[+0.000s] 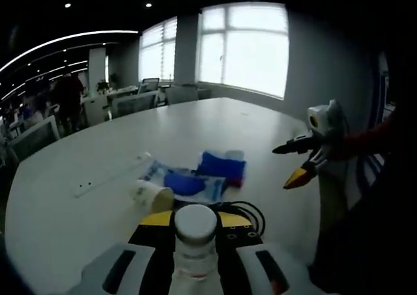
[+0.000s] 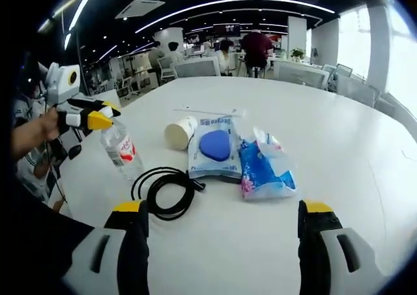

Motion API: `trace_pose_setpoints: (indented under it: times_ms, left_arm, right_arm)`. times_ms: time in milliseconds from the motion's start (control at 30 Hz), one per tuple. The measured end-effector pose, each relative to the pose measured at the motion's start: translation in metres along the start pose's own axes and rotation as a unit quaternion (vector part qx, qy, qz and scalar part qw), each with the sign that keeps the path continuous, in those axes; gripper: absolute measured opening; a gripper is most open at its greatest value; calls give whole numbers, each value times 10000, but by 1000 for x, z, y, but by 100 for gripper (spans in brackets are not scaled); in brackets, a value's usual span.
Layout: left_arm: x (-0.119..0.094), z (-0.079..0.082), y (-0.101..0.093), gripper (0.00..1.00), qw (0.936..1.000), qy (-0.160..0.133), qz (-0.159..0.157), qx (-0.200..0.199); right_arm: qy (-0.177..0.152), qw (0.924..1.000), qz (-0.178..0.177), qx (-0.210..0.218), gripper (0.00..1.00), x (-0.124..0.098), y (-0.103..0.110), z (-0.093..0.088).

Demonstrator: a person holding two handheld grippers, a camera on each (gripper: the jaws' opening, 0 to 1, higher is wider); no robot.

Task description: Arrange the tabletop items into an orderly group along one side of the table until the central work area is clear of visible clutter.

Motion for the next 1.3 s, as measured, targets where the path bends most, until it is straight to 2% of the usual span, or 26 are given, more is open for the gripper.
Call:
trace_pose_setpoints:
  times_ms: [167,300,567,967,1033,1300]
  left_arm:
    - [-9,5,12,21,10000,-37,-14,-36]
    - [-16,10,26,21,9999,-27,-57,81]
    - [-25,9,56,21,9998,3,-164,127]
    - [-23,-1,67,21,9982,134,-543,229]
    - [-23,0,66,21,9980,34,-594,207]
    - [-25,-2,69,21,9968,42,-749,266]
  right_arm:
    - [-3,10000,17,40,91,2,1,1]
    - [-23,10000,58,-25,91,3,1,3]
    - [1,10000,52,-21,91,6,1,3]
    - [28,10000,62,-58,91,9,3,3]
    - [59,9999,59,-78,91,9,3,2]
    - [22,9999,77,-82,91,8,4,4]
Point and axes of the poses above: the point that each gripper's makers call its tool centre point, and the gripper's own axes: x roughly forward along the fingers, y roughly to its left, z roughly out of its top, the point moved 9 cm from there along -x, roughly backward along the fingers, and after that the axes turned 15 degrees about -y, right-handed, at the moved point
